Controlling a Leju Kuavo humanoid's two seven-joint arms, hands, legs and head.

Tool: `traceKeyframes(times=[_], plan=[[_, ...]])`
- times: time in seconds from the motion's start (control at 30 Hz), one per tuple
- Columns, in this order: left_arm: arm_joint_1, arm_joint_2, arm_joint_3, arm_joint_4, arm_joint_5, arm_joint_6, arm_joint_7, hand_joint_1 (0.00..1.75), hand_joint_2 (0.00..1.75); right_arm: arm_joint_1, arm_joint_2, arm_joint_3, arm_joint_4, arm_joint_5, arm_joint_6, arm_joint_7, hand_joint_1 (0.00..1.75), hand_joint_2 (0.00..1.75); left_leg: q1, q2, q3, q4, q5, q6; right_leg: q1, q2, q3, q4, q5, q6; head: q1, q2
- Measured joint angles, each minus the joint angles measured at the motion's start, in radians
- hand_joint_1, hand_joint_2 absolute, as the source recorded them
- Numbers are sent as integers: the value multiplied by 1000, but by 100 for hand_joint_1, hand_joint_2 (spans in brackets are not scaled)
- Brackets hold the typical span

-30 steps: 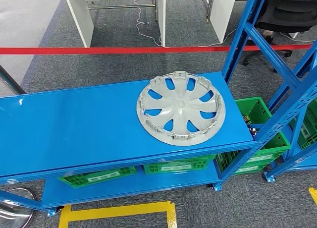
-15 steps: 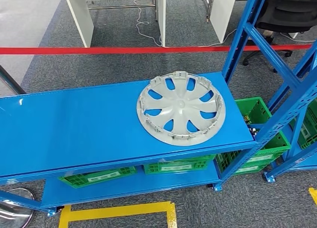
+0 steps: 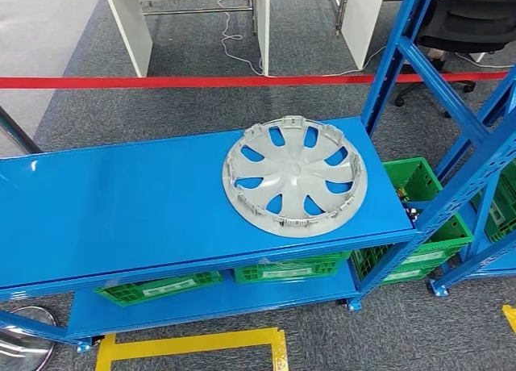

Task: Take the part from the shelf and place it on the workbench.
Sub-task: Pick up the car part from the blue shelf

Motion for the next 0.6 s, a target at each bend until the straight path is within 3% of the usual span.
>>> traceKeyframes(times=[0.27,0.6], plan=[[-26,-29,100,26,-46,88,-74,0,0,-27,43,-182,-55,78,-26,-135,0,0,0,0,0,0,0,0,0,0,0,0,0,0,0,0],[-54,-63,225,52,-111,175,-161,0,0,-14,122,-243,-304,24,-76,-296,0,0,0,0,1,0,0,0,0,0,0,0,0,0,0,0]])
